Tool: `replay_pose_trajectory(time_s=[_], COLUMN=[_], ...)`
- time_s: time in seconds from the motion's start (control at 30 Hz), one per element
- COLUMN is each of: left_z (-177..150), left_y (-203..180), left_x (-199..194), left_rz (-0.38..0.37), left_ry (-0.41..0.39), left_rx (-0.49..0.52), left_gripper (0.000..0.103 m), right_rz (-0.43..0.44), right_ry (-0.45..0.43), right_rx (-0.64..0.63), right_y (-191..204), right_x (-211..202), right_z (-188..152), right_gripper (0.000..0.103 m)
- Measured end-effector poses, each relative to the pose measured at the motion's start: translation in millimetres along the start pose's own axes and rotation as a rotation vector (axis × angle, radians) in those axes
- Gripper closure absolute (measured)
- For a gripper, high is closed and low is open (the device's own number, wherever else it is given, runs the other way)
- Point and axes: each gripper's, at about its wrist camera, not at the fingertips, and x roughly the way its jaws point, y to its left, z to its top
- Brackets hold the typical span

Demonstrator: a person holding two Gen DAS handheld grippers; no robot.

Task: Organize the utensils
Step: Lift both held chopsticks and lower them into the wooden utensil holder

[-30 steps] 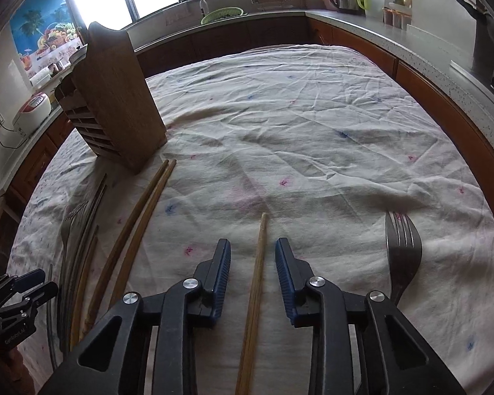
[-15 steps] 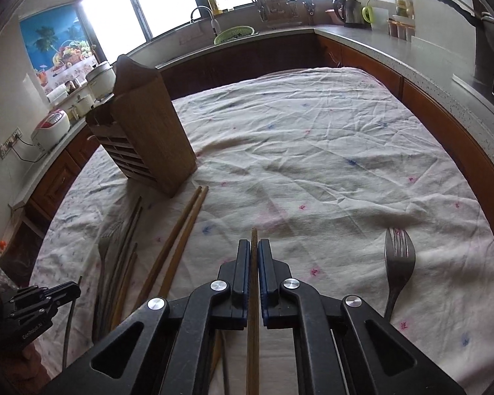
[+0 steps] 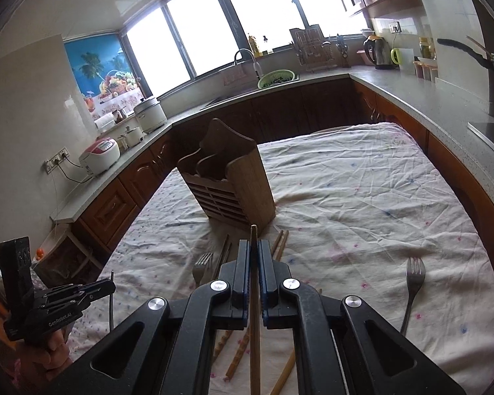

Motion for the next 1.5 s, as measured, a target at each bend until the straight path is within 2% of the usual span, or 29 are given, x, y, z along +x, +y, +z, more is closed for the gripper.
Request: replay_pose_trajectory(time_s=[0.3,0.57,0.8,1.0,1.27,1.4,1.5], left_z=[18.9,35.4,63.8,107.7,186.3,219.3,237.1], left_y=[9.4,17.1,20.1,18.7,10.7,7.6,9.5], left_x=[-38.2,-46.1,-46.5,-49.4,-47.9,-29.7,-0.2], left_rz=[-0.004,0.007,0.014,0.011,0.032,0.050,0.065], left_ry=[-0.111,-0.167,-0.229,-0.322,-0.477,-0.530,-0.522], left_rx=[-0.014,-0.032,-0.044,-0.046,-0.029,-0.031,-0.052], left_gripper=[0.099,0.099,0.099,0.099,0.099,0.099,0.099], right_rz=[0.033,0.038,0.045,0.052,0.053,0.035,0.023], right_ry=[-0.091,-0.142,-0.188,-0.249,-0.368,-0.405,-0.404], right_rx=[-0.052,-0.077,-0.067,-0.058,-0.043,-0.059,-0.059], right_y=[30.9,43.6,43.0,43.6,46.7,46.9,43.0], right_x=[-23.7,-25.7,-22.2,-17.0,-7.2,6.4,24.3], right_z=[24.4,38.6,57.8,86.8,144.5,170.3,179.3], right_gripper=[0.098,0.098,0.098,0.098,0.098,0.098,0.098])
